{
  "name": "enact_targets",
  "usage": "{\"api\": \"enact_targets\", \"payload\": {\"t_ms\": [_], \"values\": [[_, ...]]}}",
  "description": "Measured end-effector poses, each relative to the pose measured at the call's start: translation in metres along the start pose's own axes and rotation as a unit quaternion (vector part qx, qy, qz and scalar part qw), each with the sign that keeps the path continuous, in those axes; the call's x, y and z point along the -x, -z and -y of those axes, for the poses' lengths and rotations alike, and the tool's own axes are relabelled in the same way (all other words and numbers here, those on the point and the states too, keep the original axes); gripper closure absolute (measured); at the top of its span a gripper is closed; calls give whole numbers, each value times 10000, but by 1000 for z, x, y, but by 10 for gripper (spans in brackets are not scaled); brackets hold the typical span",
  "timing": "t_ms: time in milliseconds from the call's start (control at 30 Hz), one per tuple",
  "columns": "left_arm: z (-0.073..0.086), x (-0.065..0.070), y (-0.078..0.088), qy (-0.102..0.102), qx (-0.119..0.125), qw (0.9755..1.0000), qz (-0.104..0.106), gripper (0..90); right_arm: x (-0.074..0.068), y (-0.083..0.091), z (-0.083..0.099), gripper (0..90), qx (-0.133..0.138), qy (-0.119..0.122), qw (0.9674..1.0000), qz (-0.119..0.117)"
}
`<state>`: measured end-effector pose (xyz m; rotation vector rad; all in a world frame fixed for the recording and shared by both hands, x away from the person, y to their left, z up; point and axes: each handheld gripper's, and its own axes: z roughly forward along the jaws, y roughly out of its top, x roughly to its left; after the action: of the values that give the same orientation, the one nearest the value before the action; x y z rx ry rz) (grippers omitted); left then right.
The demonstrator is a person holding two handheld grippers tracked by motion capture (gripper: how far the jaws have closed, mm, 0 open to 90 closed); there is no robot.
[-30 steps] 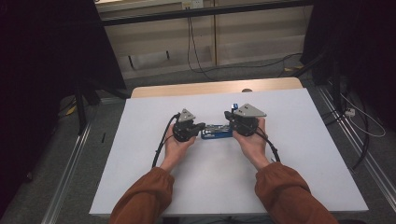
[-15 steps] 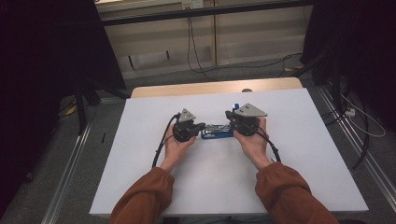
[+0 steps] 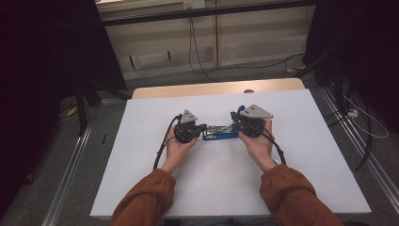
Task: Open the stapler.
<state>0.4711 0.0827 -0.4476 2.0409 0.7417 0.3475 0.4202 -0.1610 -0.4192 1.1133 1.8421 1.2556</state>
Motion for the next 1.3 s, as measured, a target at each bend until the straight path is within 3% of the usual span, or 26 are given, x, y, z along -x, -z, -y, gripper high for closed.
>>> {"api": "enact_targets", "payload": {"t_ms": [800,1033,1300], "values": [[0,0,0,1,10,10000,-1,900,9,4,4,900,-66,-6,10000,62],[1,0,0,-46,10,10000,-12,900,23,9,7,900,-84,-143,9997,178],[1,0,0,-61,12,10000,-11,900,32,19,6,900,-50,-127,9997,210]]}}
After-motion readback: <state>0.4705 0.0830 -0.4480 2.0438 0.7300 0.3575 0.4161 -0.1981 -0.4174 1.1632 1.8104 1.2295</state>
